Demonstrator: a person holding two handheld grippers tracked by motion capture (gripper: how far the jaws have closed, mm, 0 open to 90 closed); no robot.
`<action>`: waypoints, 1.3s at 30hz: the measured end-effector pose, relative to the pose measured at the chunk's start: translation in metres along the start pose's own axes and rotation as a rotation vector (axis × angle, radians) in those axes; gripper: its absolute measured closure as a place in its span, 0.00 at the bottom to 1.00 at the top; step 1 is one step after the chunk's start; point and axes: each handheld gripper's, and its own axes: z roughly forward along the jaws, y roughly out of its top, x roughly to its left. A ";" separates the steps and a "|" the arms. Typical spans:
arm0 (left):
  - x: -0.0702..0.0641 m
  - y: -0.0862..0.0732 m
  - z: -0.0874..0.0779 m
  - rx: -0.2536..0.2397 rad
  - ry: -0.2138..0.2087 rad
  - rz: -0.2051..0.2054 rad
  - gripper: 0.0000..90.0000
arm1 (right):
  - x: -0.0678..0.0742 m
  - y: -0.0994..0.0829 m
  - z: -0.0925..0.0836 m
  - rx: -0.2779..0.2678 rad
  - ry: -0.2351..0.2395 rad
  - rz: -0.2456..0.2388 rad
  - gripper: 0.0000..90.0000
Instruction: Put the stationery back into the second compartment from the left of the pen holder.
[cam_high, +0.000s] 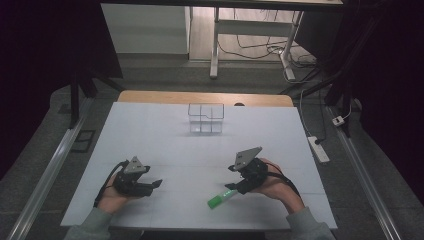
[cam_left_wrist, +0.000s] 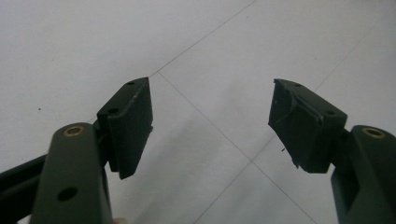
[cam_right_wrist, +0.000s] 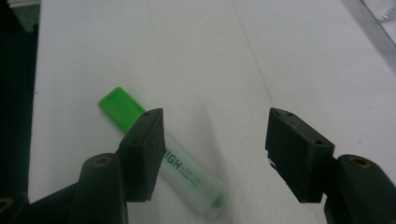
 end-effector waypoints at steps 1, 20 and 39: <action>0.000 0.000 0.000 -0.001 0.000 0.000 0.34 | 0.001 0.002 0.001 0.004 0.010 -0.019 0.40; 0.003 -0.002 -0.001 0.007 0.003 0.004 0.33 | 0.019 0.026 0.037 0.127 0.195 -0.194 0.34; 0.004 -0.002 0.001 0.011 0.002 0.004 0.33 | 0.030 0.029 0.062 0.229 0.279 -0.290 0.46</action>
